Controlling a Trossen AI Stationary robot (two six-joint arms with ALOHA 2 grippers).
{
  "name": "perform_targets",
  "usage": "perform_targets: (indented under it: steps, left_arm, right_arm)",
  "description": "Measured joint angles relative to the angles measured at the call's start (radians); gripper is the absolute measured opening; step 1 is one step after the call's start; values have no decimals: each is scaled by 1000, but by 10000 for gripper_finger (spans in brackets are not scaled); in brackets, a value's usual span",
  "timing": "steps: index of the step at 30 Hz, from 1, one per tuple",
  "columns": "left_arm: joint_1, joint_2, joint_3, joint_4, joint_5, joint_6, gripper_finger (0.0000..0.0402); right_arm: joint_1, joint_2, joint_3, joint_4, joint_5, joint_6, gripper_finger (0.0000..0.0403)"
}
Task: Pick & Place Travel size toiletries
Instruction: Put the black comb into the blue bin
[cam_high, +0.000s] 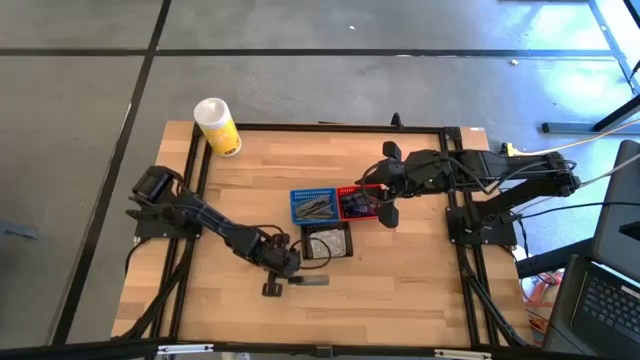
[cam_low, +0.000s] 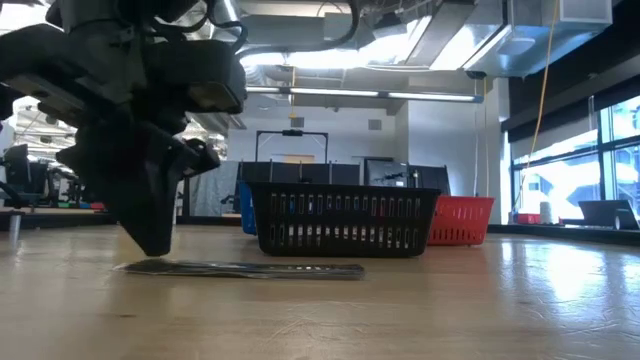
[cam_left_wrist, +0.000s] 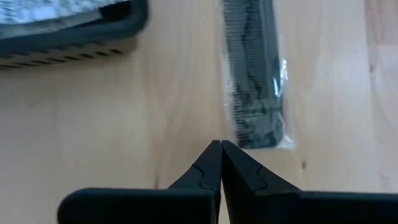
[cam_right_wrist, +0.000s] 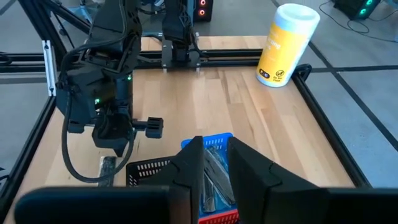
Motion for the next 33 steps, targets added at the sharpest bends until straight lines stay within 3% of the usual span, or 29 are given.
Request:
perform_targets:
  steps: [33]
  left_arm:
    - [-19,-13,3,54,64,-48,1]
  right_arm:
    - [0,0,0,-3,0,-8,76]
